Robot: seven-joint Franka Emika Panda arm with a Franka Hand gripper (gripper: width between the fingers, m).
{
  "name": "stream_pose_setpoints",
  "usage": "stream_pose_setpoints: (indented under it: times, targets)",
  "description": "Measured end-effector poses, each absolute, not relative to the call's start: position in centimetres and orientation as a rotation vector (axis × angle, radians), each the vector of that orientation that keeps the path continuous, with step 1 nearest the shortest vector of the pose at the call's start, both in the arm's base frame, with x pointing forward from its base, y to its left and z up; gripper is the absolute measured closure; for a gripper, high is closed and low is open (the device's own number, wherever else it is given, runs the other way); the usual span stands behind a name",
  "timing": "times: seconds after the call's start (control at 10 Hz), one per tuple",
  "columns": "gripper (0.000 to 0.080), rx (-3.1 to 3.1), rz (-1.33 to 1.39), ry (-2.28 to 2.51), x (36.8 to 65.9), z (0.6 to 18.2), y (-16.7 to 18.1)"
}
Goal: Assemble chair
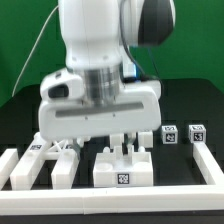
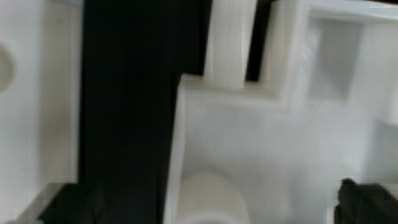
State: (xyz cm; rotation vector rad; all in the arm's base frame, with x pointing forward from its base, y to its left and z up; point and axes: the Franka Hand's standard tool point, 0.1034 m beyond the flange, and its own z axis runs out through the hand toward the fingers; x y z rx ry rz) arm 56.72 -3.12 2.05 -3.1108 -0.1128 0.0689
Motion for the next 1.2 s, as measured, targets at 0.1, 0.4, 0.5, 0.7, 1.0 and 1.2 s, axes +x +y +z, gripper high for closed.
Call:
stream_pose_setpoints:
  times: [0.1, 0.4, 0.5, 0.7, 1.0, 1.2]
  targets:
    - [0.0150, -3.111, 0.062, -0.111, 56.63, 1.30, -2.94]
    - [0.0191, -3.112, 0.053, -0.117, 56.70, 1.15, -2.84]
    - [0.0365, -3.112, 0.054, -0.117, 56.70, 1.14, -2.84]
    - [0.0549, -3.112, 0.054, -0.117, 56.70, 1.14, -2.84]
    - [0.0769, -3.112, 0.053, -0.118, 56.70, 1.14, -2.84]
    - [0.0769, -3.112, 0.053, -0.118, 56.70, 1.14, -2.84]
